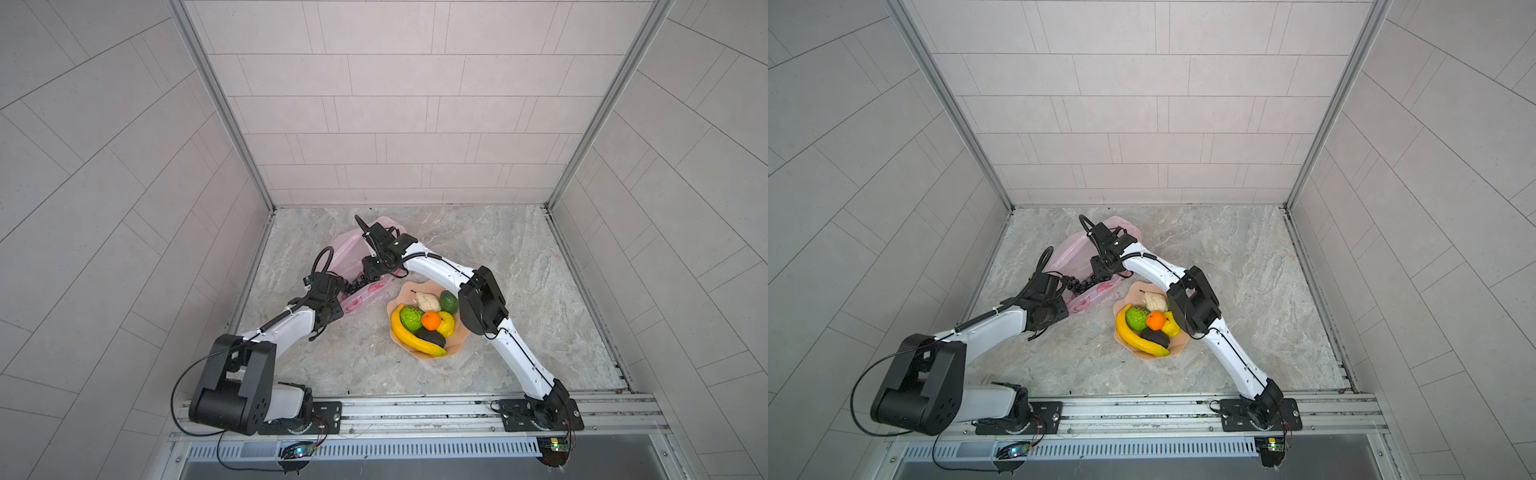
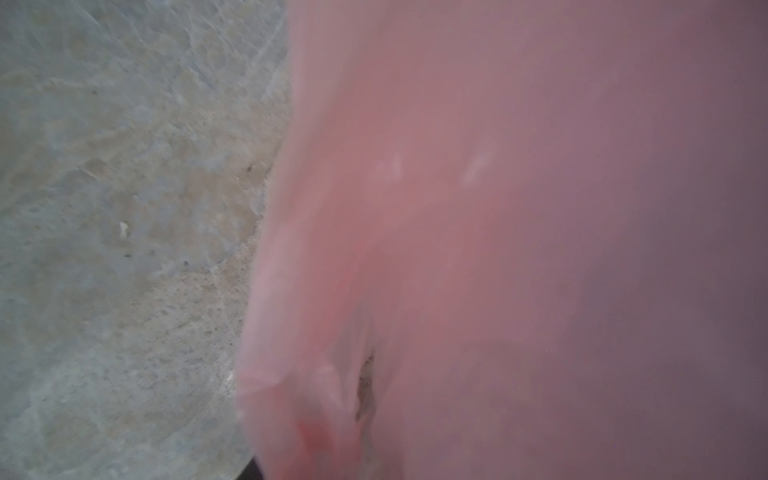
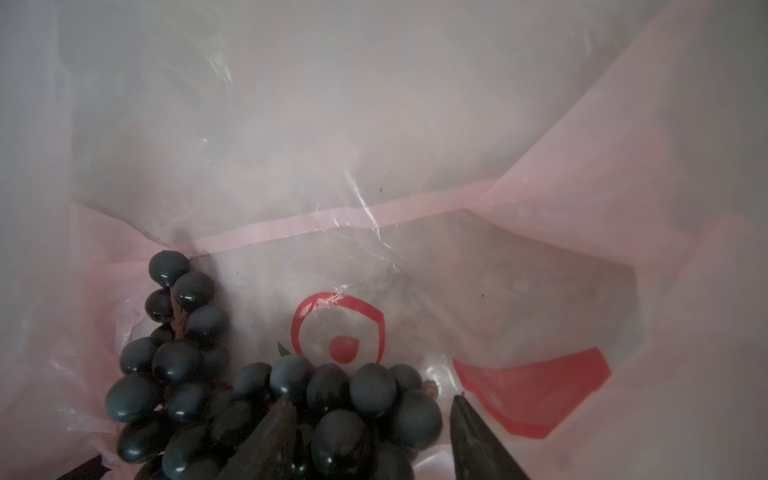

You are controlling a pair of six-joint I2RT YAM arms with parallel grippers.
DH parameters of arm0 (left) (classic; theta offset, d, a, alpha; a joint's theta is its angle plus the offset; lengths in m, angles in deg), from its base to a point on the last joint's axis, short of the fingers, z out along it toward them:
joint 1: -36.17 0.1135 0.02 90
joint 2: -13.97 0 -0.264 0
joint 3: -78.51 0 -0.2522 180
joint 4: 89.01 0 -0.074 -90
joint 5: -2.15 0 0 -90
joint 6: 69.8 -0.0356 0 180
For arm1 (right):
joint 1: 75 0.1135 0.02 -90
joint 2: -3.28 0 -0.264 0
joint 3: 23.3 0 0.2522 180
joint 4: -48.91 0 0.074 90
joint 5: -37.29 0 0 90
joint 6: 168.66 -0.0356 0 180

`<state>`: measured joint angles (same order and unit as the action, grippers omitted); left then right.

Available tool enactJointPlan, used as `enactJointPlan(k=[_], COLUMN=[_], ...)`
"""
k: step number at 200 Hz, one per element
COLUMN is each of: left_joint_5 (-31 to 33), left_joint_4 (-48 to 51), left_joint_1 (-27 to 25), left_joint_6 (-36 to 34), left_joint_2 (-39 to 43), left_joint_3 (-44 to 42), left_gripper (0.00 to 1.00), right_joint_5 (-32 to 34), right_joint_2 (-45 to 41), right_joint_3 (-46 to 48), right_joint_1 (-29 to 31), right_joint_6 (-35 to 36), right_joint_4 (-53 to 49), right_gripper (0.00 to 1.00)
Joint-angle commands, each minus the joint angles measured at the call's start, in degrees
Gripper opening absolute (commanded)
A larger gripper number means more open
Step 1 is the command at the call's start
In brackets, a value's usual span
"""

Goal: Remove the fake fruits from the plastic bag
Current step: 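Lower the right gripper toward the grapes while the left gripper pulls the rim, then close the right gripper on the dark grape bunch inside the bag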

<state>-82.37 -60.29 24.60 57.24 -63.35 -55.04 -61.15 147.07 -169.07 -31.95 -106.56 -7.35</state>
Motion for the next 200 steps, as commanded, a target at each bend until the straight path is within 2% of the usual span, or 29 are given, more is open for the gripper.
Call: enactJointPlan(k=[1, 56, 91, 123, 200], left_joint_5=[1.18, 2.24, 2.67, 2.87, 3.15], left_joint_4=[1.56, 1.82, 1.90, 1.91, 1.74], left_joint_1=[-0.38, -1.24, -1.43, -1.61, -3.01], left_joint_6=[-0.39, -0.28, -0.22, -0.31, -1.09], left_joint_2=[0.07, 0.53, 0.60, 0.55, 0.04], left_joint_3=[1.08, 1.15, 1.15, 1.24, 1.77], left_gripper=[0.51, 0.51, 0.52, 0.52, 0.51], right_joint_5=[0.94, 2.47, 0.87, -4.28, -5.38], right_joint_2=[-0.06, 0.84, 3.99, 5.11, 3.96], right_joint_3=[0.93, 1.41, -2.13, -5.77, -12.14], right_joint_1=[0.58, 1.51, 1.91, 3.33, 6.87], right_joint_6=[-3.49, -5.41, -5.54, -3.97, 1.10], right_joint_4=[-2.49, -3.46, -5.15, -4.06, -5.29], right_gripper=[0.65, 0.67, 0.65, 0.59, 0.55])
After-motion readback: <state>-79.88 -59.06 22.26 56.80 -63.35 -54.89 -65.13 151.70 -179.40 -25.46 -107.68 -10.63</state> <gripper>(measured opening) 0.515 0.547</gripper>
